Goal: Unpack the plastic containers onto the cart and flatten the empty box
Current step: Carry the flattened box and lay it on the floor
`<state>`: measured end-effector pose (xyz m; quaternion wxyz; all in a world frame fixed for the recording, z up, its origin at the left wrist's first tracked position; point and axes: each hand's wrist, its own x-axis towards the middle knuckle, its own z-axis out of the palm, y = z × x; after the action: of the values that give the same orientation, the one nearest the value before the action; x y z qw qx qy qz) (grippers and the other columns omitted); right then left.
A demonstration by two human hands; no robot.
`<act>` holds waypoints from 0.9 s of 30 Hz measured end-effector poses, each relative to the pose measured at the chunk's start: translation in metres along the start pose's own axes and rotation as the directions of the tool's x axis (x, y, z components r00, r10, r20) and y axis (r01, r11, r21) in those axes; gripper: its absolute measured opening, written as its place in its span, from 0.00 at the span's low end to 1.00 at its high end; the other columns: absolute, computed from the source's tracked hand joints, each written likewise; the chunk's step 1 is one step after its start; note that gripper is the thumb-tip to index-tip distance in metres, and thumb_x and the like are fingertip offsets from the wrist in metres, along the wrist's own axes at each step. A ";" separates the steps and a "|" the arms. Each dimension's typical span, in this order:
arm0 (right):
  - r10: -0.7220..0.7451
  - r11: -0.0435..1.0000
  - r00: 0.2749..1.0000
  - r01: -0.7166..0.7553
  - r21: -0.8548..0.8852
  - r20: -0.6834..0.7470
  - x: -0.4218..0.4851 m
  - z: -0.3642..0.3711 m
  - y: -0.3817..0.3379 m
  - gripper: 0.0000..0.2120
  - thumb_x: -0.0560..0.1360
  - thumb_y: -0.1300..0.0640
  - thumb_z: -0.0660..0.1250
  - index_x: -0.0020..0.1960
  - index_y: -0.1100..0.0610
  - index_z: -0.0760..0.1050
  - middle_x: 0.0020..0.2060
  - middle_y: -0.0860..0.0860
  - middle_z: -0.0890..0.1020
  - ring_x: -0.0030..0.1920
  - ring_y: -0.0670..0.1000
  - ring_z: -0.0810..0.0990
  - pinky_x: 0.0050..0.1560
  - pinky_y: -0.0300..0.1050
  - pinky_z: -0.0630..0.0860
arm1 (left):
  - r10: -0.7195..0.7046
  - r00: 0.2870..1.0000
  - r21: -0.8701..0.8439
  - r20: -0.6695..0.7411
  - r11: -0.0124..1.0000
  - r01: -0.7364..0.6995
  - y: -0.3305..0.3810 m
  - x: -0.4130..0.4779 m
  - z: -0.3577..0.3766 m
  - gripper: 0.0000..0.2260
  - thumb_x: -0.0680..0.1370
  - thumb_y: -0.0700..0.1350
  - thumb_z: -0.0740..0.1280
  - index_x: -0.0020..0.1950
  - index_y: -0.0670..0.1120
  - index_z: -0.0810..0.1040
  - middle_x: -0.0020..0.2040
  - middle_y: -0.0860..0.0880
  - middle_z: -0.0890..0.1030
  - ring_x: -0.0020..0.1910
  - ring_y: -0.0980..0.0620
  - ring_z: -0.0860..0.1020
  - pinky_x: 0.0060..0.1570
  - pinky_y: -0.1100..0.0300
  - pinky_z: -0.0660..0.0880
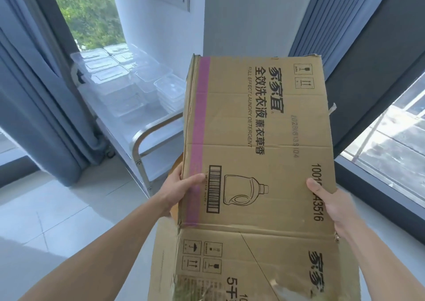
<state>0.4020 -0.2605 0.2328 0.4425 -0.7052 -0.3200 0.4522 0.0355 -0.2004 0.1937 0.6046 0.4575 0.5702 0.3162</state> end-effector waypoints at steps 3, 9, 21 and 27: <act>-0.060 0.998 0.998 0.060 0.013 0.021 -0.007 -0.003 -0.013 0.24 0.63 0.42 0.76 0.54 0.54 0.81 0.43 0.52 0.87 0.44 0.56 0.85 0.42 0.51 0.80 | 0.081 0.994 -0.056 -0.076 0.995 -0.086 0.004 -0.022 0.001 0.28 0.68 0.60 0.76 0.65 0.57 0.73 0.55 0.54 0.84 0.50 0.56 0.84 0.50 0.58 0.79; -0.153 0.988 0.982 0.153 0.011 0.112 -0.015 0.024 -0.054 0.22 0.66 0.43 0.76 0.54 0.53 0.82 0.48 0.52 0.86 0.47 0.57 0.85 0.47 0.53 0.81 | 0.124 0.967 -0.215 -0.225 0.961 -0.173 0.021 -0.061 -0.018 0.25 0.72 0.59 0.74 0.64 0.48 0.78 0.51 0.48 0.87 0.49 0.47 0.86 0.53 0.48 0.80; -0.287 0.948 0.875 0.317 -0.014 0.390 -0.053 0.180 -0.096 0.22 0.69 0.44 0.76 0.57 0.55 0.80 0.46 0.48 0.84 0.50 0.52 0.82 0.52 0.49 0.78 | 0.080 0.841 -0.312 -0.534 0.906 -0.285 -0.007 -0.162 -0.143 0.18 0.77 0.55 0.69 0.64 0.49 0.78 0.54 0.45 0.86 0.53 0.43 0.84 0.58 0.43 0.78; -0.254 0.942 0.788 0.333 -0.041 0.560 -0.092 0.286 -0.104 0.22 0.65 0.41 0.77 0.53 0.54 0.82 0.43 0.49 0.86 0.44 0.51 0.86 0.41 0.44 0.82 | 0.012 0.751 -0.334 -0.660 0.891 -0.308 -0.048 -0.218 -0.217 0.19 0.78 0.56 0.68 0.65 0.47 0.77 0.54 0.46 0.86 0.52 0.45 0.85 0.54 0.46 0.80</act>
<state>0.0975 -0.2013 0.3032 0.3478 -0.5164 -0.5690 0.5371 -0.2163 -0.3743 0.2526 0.4267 0.2276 0.6169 0.6209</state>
